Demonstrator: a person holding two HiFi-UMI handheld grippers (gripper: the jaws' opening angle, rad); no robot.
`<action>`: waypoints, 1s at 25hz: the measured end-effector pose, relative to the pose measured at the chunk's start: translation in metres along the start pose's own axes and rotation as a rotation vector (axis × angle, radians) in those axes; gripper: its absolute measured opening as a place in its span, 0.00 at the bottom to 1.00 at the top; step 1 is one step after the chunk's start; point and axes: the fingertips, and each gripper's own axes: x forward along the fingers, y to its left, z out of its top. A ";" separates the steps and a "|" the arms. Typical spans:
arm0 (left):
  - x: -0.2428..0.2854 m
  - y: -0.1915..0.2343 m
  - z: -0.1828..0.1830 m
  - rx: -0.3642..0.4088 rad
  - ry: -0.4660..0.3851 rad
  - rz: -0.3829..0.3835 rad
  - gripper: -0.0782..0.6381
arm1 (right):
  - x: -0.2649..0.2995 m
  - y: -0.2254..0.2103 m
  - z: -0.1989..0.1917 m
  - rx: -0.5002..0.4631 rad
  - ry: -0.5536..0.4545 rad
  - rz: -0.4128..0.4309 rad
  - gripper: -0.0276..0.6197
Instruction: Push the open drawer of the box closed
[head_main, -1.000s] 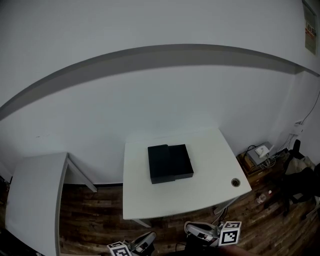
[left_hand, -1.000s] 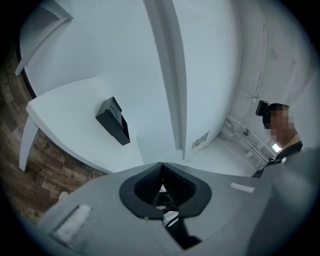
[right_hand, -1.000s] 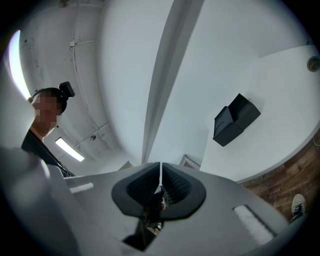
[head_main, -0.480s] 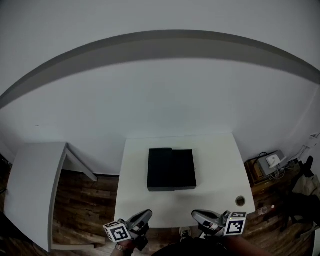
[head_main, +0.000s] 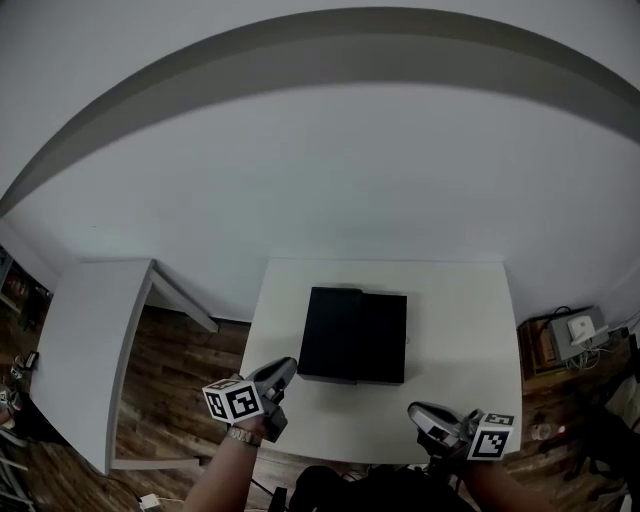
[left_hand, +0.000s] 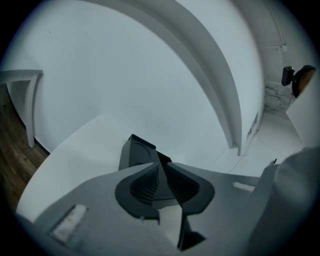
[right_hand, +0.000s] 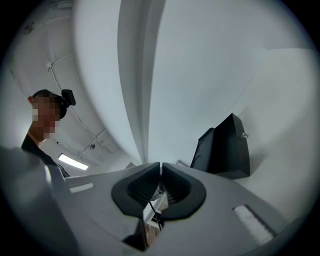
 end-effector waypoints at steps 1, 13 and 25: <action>0.007 0.006 0.002 0.010 0.023 0.021 0.19 | 0.000 -0.004 0.001 0.008 0.002 0.002 0.07; 0.071 0.062 -0.002 0.068 0.255 0.174 0.22 | -0.013 -0.029 0.001 0.044 -0.052 -0.059 0.07; 0.092 0.082 -0.012 0.032 0.351 0.173 0.22 | -0.026 -0.053 0.013 0.039 -0.115 -0.163 0.08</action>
